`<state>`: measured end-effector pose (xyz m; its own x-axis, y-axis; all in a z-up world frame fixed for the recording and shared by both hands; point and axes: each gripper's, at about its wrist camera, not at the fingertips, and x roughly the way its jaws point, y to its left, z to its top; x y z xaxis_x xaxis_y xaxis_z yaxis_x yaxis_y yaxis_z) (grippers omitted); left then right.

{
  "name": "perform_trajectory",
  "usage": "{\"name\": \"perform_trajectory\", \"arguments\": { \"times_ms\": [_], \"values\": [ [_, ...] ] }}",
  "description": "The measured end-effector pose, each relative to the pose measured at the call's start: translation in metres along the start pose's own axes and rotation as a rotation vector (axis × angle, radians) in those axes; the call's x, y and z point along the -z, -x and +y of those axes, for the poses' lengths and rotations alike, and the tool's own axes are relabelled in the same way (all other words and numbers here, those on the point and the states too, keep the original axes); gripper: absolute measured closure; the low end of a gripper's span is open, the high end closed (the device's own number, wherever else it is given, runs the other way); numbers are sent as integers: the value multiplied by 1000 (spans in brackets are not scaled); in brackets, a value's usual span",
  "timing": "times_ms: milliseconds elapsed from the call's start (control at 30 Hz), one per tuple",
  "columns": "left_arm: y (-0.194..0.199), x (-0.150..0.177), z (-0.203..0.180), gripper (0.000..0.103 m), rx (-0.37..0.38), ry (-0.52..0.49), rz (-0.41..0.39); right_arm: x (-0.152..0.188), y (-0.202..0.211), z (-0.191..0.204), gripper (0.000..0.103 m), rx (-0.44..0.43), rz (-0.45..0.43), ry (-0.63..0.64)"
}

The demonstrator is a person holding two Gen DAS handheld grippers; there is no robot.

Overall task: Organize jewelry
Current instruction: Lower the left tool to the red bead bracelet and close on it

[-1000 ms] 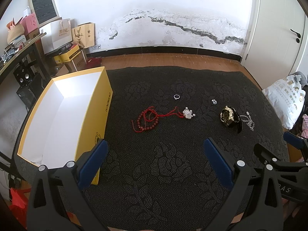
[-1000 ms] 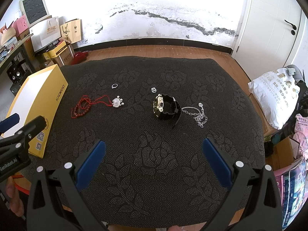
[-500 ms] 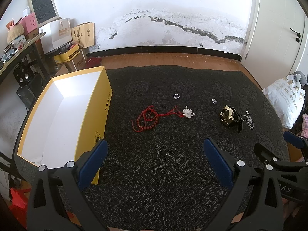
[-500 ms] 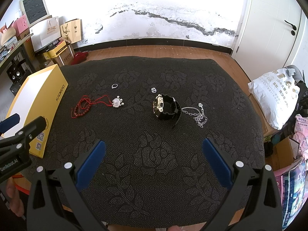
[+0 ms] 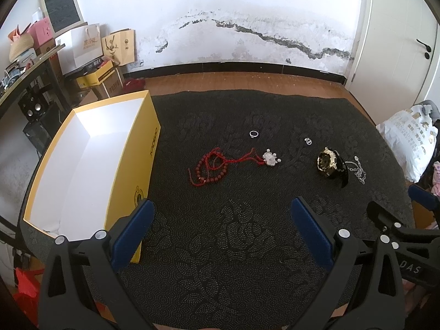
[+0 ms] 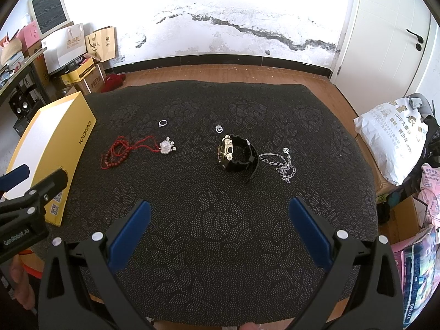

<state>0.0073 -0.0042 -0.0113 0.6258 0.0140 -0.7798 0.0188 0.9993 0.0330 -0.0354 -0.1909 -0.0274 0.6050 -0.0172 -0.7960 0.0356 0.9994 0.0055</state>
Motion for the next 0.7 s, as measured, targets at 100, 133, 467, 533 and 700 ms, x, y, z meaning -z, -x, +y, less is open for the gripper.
{"name": "perform_trajectory", "arguments": {
  "times_ms": [100, 133, 467, 533, 700],
  "values": [
    [-5, 0, 0, 6, -4, 0, 8, -2, -3, 0, 6, 5, 1, 2],
    [-7, 0, 0, 6, -7, -1, 9, -3, -3, 0, 6, 7, 1, 1],
    [-37, -7, 0, 6, -13, -22, 44, -12, -23, -7, 6, 40, 3, 1],
    [-46, -10, 1, 6, -14, -20, 57, -15, -27, -8, 6, 43, 1, 5],
    [-72, -18, 1, 6, -12, -16, 81, -18, -40, -11, 6, 44, 7, 18]
  ]
}}
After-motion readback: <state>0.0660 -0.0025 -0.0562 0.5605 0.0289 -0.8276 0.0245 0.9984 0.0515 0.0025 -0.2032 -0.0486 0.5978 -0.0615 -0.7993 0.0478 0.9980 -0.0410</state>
